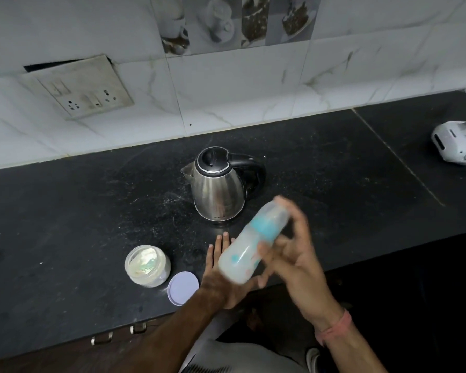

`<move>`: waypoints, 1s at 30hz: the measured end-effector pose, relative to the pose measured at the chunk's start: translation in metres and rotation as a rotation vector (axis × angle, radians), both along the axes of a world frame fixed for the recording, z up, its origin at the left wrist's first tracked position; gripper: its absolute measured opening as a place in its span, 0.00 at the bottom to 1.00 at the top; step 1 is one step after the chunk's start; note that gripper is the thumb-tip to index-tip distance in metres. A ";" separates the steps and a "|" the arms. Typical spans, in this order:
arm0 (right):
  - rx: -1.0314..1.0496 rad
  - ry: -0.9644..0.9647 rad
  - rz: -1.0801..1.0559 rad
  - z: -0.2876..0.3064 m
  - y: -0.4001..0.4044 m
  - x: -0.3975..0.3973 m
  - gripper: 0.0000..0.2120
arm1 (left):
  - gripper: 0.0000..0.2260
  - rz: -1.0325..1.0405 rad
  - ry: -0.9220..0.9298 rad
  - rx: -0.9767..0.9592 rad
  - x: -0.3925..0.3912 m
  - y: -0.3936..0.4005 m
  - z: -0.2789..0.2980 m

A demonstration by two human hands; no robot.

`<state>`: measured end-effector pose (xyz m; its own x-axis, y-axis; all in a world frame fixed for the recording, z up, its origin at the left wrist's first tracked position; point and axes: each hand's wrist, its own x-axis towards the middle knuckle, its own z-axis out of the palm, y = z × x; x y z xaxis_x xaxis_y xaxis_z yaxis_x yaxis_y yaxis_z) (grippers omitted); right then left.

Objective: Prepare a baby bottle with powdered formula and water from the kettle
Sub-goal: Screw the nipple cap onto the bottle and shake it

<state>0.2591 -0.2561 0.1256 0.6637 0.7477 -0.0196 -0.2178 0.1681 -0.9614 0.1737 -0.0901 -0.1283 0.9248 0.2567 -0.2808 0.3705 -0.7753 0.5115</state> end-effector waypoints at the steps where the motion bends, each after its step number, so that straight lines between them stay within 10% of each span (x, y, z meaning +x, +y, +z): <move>1: 0.017 0.046 -0.124 0.003 0.002 0.004 0.38 | 0.56 -0.007 0.124 0.135 0.003 -0.004 0.021; 4: 0.027 0.048 -0.309 0.007 0.009 0.017 0.37 | 0.60 0.036 0.303 0.290 0.006 -0.014 0.042; 9: -0.016 -0.052 0.056 0.004 0.021 0.016 0.39 | 0.55 -0.024 0.340 0.296 0.005 -0.013 0.050; 19: 0.050 0.026 -0.308 0.001 -0.001 0.030 0.34 | 0.58 0.030 0.281 0.292 0.005 -0.012 0.050; 30: -0.057 -0.022 -0.168 -0.003 0.016 0.022 0.37 | 0.59 0.048 0.209 0.351 -0.002 -0.017 0.047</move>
<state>0.2809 -0.2402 0.1230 0.7798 0.6245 -0.0433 -0.1703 0.1451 -0.9746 0.1716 -0.1068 -0.0818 0.8417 0.4118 -0.3494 0.4784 -0.8686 0.1287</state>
